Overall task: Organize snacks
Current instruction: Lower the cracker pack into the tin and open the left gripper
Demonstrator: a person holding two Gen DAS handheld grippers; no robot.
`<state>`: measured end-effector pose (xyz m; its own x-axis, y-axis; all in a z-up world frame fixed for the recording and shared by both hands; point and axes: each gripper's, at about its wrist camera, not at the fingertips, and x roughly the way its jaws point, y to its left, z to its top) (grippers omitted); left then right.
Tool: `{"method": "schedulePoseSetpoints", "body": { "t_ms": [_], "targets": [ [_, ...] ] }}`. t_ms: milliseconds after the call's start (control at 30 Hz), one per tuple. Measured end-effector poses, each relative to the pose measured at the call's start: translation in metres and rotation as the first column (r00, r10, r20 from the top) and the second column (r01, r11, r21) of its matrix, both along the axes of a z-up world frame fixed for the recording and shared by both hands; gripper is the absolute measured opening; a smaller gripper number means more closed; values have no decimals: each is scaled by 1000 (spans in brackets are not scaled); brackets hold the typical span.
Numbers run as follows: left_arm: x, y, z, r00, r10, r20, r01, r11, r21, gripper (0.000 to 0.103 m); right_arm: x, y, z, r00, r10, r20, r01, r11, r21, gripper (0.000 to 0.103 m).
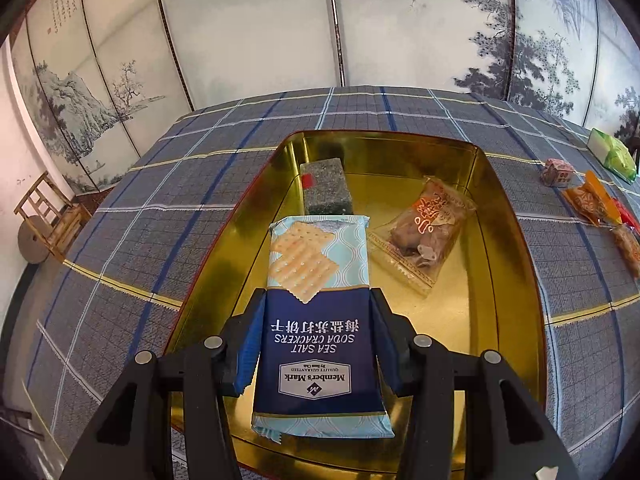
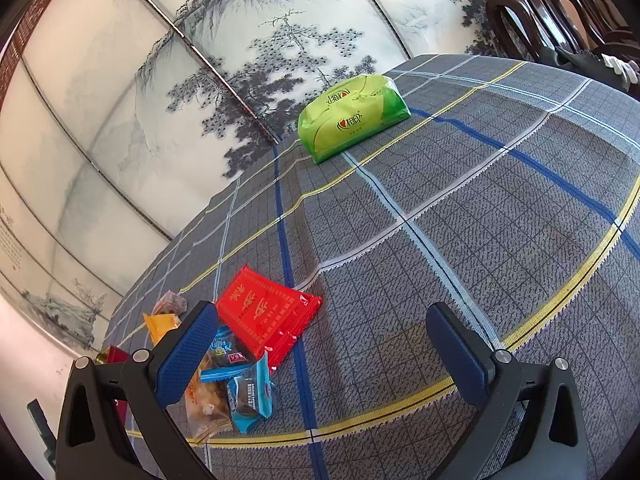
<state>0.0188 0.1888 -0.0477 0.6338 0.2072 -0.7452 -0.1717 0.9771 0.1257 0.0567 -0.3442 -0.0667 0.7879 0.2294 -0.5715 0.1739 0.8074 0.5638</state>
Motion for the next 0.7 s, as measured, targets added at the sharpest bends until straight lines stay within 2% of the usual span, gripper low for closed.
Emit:
{"method": "schedulePoseSetpoints", "body": {
  "t_ms": [167, 267, 400, 533, 567, 600, 633, 700],
  "targets": [
    [1, 9, -9, 999, 18, -27, -19, 999, -30, 45, 2, 4, -1, 1000, 2, -17, -2, 1000, -30, 103],
    [0, 8, -16, 999, 12, -37, -13, 1000, -20, 45, 5, 10, 0, 999, 2, -43, -5, 997, -76, 103],
    [0, 8, -16, 999, -1, -32, 0, 1000, -15, 45, 13, 34, 6, 994, 31, -109, -54, 974, -219, 103],
    [1, 7, -18, 999, -5, -34, 4, 1000, -16, 47, 14, 79, 33, 985, 153, -80, -171, 930, -326, 103],
    [1, 6, -18, 1000, -9, -30, 8, 1000, -15, 50, 17, 95, 41, 977, 196, -79, -211, 909, -358, 103],
    [1, 5, -19, 1000, -15, -25, 15, 1000, -6, 60, 21, 112, 46, 967, 241, -87, -256, 886, -386, 103],
    [2, 3, -18, 999, -32, -23, 32, 999, -6, 65, 26, 129, 50, 953, 284, -103, -301, 860, -413, 103],
    [1, -4, -16, 998, -62, -12, 62, 998, 4, 81, 36, 162, 53, 925, 357, -132, -377, 809, -451, 103]
  ]
}}
